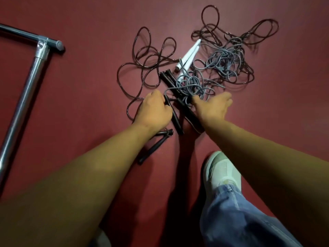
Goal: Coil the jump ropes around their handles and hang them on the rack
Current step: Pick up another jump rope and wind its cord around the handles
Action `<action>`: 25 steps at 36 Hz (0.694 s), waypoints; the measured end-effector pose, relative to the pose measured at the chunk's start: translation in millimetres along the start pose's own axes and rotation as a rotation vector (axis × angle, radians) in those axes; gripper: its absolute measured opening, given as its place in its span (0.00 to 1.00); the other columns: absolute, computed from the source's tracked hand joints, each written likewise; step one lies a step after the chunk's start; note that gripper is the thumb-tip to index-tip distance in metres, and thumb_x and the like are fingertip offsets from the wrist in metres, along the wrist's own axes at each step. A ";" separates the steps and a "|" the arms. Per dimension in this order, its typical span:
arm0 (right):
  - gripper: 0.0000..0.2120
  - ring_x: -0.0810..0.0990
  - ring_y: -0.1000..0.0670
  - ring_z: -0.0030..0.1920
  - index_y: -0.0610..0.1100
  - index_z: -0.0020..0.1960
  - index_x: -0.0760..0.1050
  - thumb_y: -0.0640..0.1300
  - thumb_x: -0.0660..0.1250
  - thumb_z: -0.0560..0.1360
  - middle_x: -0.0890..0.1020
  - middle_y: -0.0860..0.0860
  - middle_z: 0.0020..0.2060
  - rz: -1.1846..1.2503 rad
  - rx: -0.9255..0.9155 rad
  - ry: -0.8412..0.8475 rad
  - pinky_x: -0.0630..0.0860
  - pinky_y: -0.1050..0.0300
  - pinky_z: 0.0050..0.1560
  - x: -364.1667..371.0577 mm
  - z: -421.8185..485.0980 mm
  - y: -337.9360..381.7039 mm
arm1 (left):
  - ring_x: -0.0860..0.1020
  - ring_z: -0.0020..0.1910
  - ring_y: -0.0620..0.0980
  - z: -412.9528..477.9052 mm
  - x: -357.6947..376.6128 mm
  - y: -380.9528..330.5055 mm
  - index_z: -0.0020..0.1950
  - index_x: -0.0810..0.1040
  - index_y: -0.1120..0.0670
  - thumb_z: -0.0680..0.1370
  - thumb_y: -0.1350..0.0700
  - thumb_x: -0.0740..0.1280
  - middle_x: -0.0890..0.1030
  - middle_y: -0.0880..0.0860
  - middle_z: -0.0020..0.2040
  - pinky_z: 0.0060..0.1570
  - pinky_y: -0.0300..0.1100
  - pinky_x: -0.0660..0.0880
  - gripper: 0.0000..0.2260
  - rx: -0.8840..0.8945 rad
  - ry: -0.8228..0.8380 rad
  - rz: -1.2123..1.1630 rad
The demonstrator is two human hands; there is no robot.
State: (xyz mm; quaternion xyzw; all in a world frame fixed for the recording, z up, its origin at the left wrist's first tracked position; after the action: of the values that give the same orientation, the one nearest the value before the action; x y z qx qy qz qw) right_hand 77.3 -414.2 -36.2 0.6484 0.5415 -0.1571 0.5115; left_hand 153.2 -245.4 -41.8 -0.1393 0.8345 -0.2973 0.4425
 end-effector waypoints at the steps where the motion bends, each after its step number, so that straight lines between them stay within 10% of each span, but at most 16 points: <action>1: 0.39 0.75 0.36 0.64 0.38 0.68 0.62 0.53 0.80 0.69 0.70 0.39 0.67 0.050 0.042 0.019 0.75 0.43 0.65 1.2 4.8 1.3 | 0.73 0.48 0.55 0.2 0.4 -0.8 0.49 0.71 0.56 0.76 0.59 0.64 0.76 0.55 0.50 0.46 0.45 0.68 0.03 -0.009 0.003 -0.012; 5: 0.29 0.85 0.43 0.44 0.50 0.64 0.64 0.40 0.78 0.72 0.77 0.46 0.49 0.284 0.052 0.181 0.84 0.51 0.33 7.7 16.5 4.5 | 0.74 0.49 0.54 1.8 3.7 3.9 0.51 0.73 0.54 0.76 0.57 0.65 0.78 0.54 0.50 0.47 0.46 0.70 0.05 -0.054 0.007 -0.055; 10: 0.14 0.87 0.39 0.38 0.58 0.45 0.75 0.39 0.72 0.71 0.85 0.43 0.42 0.246 -0.036 0.217 0.84 0.36 0.38 5.9 16.5 7.2 | 0.73 0.47 0.50 4.1 3.0 7.4 0.54 0.74 0.54 0.77 0.58 0.65 0.78 0.54 0.52 0.46 0.39 0.65 0.06 -0.083 0.010 -0.092; 15: 0.10 0.77 0.55 0.27 0.46 0.44 0.74 0.33 0.69 0.74 0.78 0.49 0.33 0.286 -0.153 0.299 0.73 0.64 0.27 -17.5 12.7 28.5 | 0.78 0.51 0.53 9.9 -11.0 -6.1 0.61 0.74 0.49 0.75 0.60 0.66 0.77 0.54 0.57 0.47 0.40 0.70 0.15 -0.078 -0.001 -0.184; 20: 0.11 0.81 0.45 0.37 0.46 0.44 0.75 0.30 0.66 0.74 0.80 0.43 0.37 0.388 -0.180 0.443 0.77 0.47 0.40 -61.6 4.0 66.7 | 0.78 0.42 0.46 0.7 -45.8 -60.9 0.74 0.67 0.42 0.74 0.62 0.72 0.78 0.46 0.52 0.42 0.37 0.75 0.32 0.065 0.149 -0.306; 25: 0.13 0.84 0.44 0.38 0.44 0.45 0.77 0.27 0.62 0.74 0.82 0.43 0.40 0.498 -0.235 0.537 0.82 0.50 0.35 -107.0 -23.6 112.0 | 0.83 0.44 0.48 -17.0 -87.8 -110.6 0.62 0.73 0.45 0.70 0.62 0.77 0.82 0.50 0.50 0.47 0.47 0.81 0.25 0.092 0.276 -0.352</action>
State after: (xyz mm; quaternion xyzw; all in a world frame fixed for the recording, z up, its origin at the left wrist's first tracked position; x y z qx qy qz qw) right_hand 126.7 -440.2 110.2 0.7153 0.4963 0.2107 0.4446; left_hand 185.8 -282.2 91.7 -0.2205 0.8356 -0.4237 0.2712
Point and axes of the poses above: each hand's wrist, its own z-axis towards the middle knuckle, its own x-axis out of the palm, y = z × x, the point moved 4 cm from there along z, towards the middle knuckle
